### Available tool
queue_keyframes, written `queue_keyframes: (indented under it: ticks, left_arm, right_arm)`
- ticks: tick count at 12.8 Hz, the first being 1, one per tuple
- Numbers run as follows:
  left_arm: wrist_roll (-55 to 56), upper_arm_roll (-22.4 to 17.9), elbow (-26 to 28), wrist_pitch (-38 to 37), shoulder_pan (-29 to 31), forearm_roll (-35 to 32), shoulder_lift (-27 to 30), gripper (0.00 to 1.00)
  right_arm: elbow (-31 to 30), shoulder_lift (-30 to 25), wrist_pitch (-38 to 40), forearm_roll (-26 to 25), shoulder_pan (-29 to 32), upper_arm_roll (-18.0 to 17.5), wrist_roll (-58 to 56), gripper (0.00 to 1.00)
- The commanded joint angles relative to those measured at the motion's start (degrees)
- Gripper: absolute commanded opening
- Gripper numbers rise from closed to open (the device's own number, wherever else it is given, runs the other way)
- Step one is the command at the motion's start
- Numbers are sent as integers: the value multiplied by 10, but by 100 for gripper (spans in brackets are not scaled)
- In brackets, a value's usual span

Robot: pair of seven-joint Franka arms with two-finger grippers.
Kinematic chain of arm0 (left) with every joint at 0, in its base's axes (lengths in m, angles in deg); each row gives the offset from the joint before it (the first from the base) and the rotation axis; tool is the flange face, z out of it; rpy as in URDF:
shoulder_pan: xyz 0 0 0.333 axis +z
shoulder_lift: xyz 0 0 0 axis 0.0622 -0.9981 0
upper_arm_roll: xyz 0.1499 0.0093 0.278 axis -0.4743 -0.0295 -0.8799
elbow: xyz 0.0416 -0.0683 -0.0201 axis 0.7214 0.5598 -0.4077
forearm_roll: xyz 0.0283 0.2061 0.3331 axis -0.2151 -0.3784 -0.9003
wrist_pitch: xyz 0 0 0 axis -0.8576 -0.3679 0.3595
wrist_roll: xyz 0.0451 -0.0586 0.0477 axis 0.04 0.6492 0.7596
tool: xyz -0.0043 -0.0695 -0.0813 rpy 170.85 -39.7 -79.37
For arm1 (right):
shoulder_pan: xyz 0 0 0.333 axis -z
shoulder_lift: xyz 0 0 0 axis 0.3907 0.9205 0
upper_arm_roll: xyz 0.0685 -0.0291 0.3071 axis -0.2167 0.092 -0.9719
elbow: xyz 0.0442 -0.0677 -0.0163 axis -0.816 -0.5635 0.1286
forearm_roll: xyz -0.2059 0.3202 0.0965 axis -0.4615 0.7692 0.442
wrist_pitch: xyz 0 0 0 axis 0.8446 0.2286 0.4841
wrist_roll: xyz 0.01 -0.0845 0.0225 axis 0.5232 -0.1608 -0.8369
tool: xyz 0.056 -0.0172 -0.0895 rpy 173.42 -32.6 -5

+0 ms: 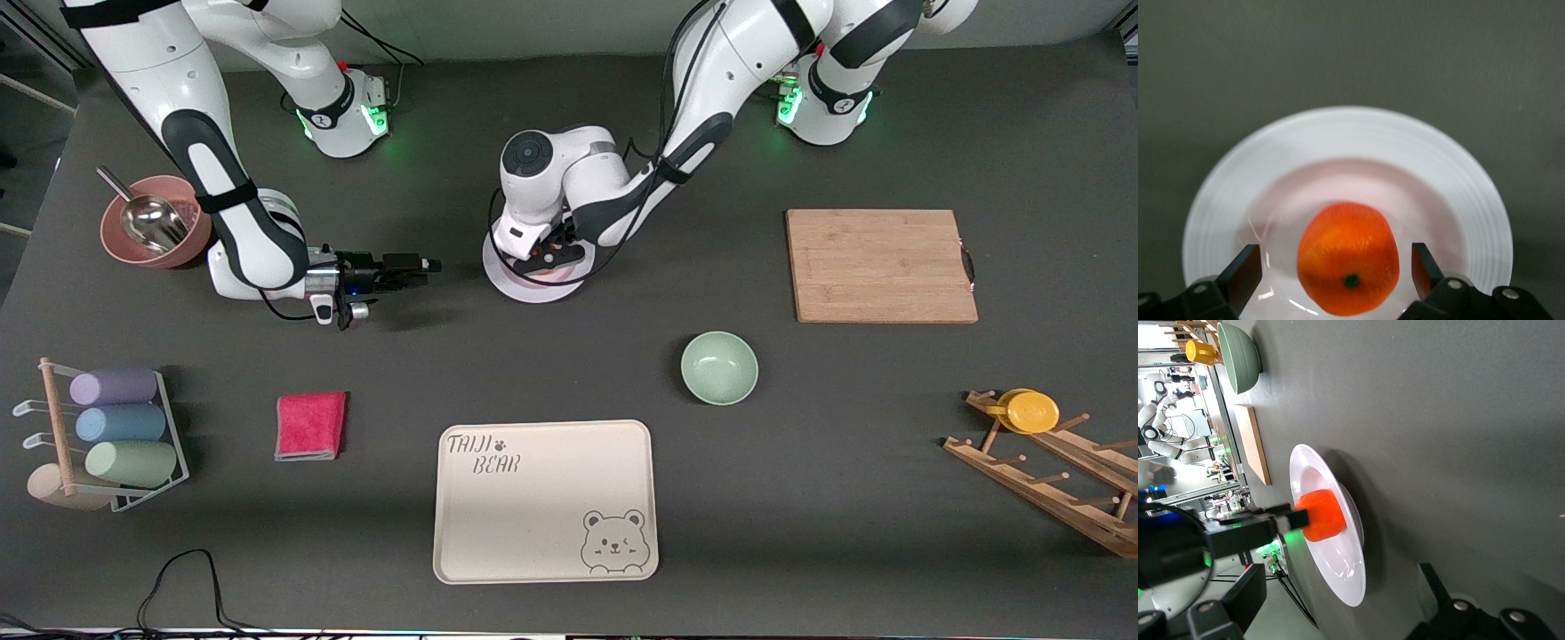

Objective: Place orange and plate with both arms
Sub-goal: 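Lower the orange onto the plate and open the left gripper, then withdraw the left gripper back toward the cutting board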

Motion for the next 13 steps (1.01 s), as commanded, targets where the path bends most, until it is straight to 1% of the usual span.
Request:
queue_keyframes:
  ticks: [1,2,3,4,5,6,7,9,11,13]
  left_arm:
    - [-68,1,6,-65,51,6,83,100]
    - [-112,2,6,-91,84,21,116,100]
    - [-194,-3,1,-123,120,57,146,100]
    - [-289,-24,-1,-150,148,99,173,100]
    - [-364,-76,-1,-176,156,136,203,100]
    - [-424,-133,0,-205,152,154,233,100]
    - [-485,-175,0,-230,152,165,253,100]
    - [-563,-241,1,-285,153,186,292,100]
    - [-616,-274,3,-331,163,185,322,100]
    - [-696,-299,3,-359,194,183,350,100]
  right_arm:
    - [-5,-2,-8,-10,-4,-2,13,100]
    - [-5,-2,-8,-10,-4,-2,14,100]
    - [-5,-2,-8,-10,-4,-2,14,100]
    - [-5,-2,-12,-10,-4,-4,14,100]
    - [-5,-2,-14,-10,-4,-7,14,100]
    - [-5,-2,-14,-10,-3,-9,15,100]
    - [-5,-2,-15,-9,-4,-10,15,100]
    - [-5,-2,-28,-8,-4,-28,16,100]
    - [-7,5,-50,-4,-4,-41,15,100]
    - [-8,19,-72,-2,-4,-56,6,100]
